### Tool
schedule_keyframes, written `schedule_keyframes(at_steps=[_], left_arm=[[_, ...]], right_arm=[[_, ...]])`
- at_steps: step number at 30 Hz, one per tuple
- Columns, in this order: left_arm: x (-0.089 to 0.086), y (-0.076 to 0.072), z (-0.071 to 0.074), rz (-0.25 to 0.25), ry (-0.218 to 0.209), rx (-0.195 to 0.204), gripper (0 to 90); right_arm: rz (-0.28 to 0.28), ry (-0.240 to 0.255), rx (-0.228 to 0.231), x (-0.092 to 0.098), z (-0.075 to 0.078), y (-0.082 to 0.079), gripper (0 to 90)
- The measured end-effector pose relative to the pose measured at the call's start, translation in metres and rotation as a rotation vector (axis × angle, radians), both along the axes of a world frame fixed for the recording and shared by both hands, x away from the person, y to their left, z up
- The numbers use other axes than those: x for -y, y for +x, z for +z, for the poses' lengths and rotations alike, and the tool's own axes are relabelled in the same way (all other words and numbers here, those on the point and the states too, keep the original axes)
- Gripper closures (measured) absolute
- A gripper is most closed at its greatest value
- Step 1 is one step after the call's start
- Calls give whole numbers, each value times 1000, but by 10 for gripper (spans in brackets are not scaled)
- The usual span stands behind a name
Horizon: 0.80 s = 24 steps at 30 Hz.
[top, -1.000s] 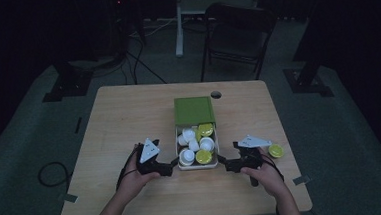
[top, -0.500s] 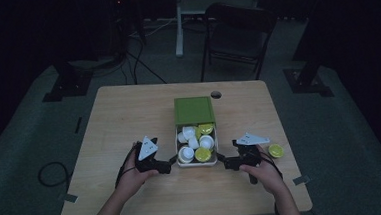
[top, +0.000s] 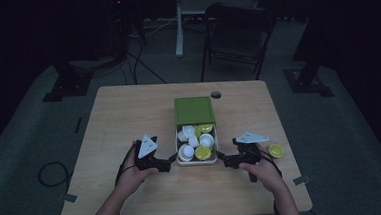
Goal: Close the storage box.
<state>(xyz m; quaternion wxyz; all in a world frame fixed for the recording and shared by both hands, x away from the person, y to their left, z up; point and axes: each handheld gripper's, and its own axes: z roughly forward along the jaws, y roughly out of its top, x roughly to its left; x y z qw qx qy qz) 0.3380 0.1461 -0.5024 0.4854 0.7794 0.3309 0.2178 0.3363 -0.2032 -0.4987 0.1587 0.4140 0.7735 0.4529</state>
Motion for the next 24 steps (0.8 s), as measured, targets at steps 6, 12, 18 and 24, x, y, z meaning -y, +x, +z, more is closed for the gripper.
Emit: schedule_keyframes(at_steps=[6,12,18,24], left_arm=[[-8,6,2,39,-16,6,3],[-6,5,4,9,-11,-9,3],[4,-2,3,-39,10,-1,3],[5,2,0,-27,7,-1,3]], right_arm=[[-20,-4,-2,1,1,5,112],[-24,-4,-2,2,1,6,112],[-22,-14,-5,1,0,6,113],[-25,-14,-7,1,-1,6,112]])
